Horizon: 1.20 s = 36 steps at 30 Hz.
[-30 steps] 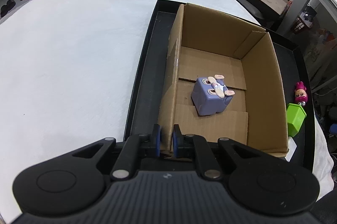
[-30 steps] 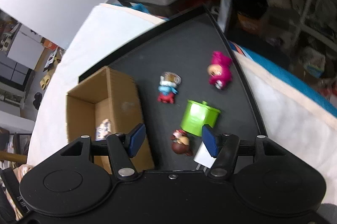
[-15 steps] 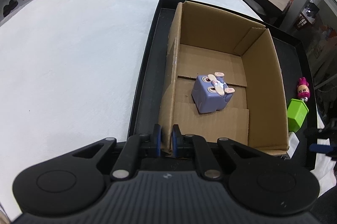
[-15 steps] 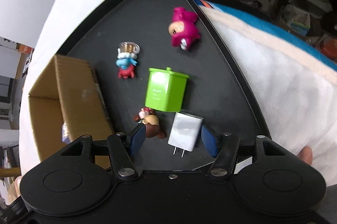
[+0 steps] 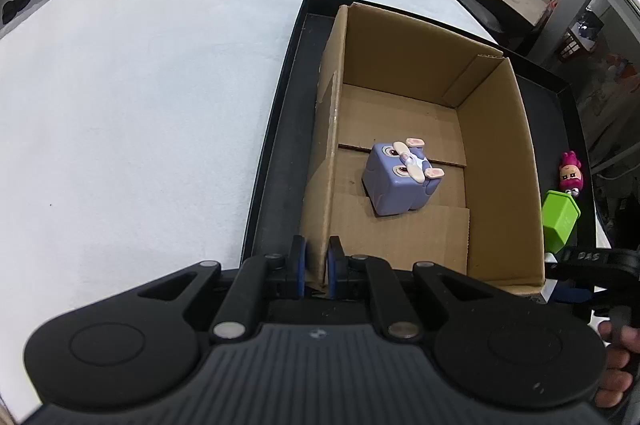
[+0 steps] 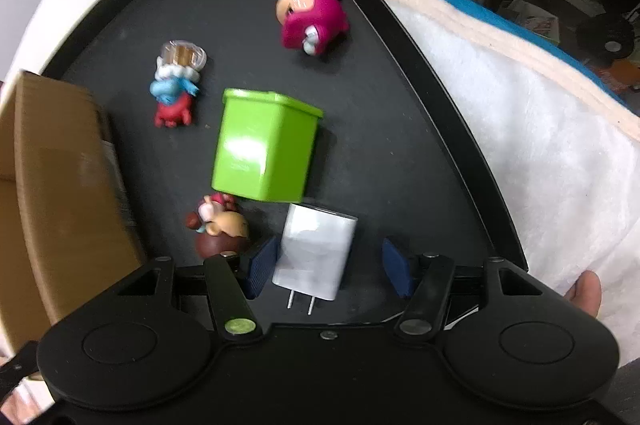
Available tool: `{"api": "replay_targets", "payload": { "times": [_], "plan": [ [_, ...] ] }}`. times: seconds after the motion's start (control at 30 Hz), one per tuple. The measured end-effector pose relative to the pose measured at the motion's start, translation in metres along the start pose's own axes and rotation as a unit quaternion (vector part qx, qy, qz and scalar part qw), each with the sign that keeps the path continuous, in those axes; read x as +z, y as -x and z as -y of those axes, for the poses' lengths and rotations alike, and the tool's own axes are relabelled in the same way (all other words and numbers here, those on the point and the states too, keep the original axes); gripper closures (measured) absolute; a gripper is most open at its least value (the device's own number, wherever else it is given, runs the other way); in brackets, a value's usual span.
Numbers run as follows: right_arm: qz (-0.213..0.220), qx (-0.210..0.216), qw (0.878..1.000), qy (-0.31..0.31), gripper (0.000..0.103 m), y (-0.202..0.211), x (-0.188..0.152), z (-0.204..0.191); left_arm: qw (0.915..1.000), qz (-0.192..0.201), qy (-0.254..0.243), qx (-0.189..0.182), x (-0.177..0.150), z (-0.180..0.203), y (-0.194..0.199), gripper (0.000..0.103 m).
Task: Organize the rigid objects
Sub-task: 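Move the right gripper to the white plug charger and grasp it, then carry the white charger with the right gripper into the box and release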
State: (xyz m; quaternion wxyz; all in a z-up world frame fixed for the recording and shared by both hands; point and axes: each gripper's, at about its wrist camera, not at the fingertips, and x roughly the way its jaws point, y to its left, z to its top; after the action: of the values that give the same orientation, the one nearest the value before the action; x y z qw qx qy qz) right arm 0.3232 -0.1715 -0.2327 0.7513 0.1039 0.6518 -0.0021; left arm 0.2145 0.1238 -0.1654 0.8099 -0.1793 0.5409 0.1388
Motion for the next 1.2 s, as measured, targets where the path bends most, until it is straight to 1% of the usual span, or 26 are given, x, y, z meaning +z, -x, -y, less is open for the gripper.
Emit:
{"api": "replay_targets", "payload": {
  "times": [0.07,0.13,0.2,0.43,0.87,1.2],
  "plan": [
    [0.011,-0.018,1.0,0.013,0.053,0.001,-0.002,-0.005,1.0,0.0,-0.001,-0.002,0.0,0.0,0.001,0.093],
    [0.023,-0.008,1.0,0.014,0.066,0.005,-0.003,-0.007,1.0,0.0,-0.005,-0.001,0.0,0.001,0.002,0.093],
    [0.023,0.007,1.0,0.007,0.067,0.009,-0.002,-0.005,1.0,0.0,-0.002,-0.001,0.001,0.0,0.002,0.093],
    [0.041,0.026,0.999,-0.007,0.067,0.026,-0.001,0.003,1.0,0.006,0.003,-0.005,-0.002,-0.002,0.003,0.093],
    [0.088,0.043,0.995,0.016,0.067,0.066,0.004,-0.01,0.9999,0.01,0.003,-0.005,-0.002,-0.003,0.004,0.093],
    [0.118,0.065,0.99,0.041,0.067,0.095,0.004,-0.033,0.9999,0.014,0.003,-0.008,-0.003,-0.003,0.004,0.093]
  ]
}}
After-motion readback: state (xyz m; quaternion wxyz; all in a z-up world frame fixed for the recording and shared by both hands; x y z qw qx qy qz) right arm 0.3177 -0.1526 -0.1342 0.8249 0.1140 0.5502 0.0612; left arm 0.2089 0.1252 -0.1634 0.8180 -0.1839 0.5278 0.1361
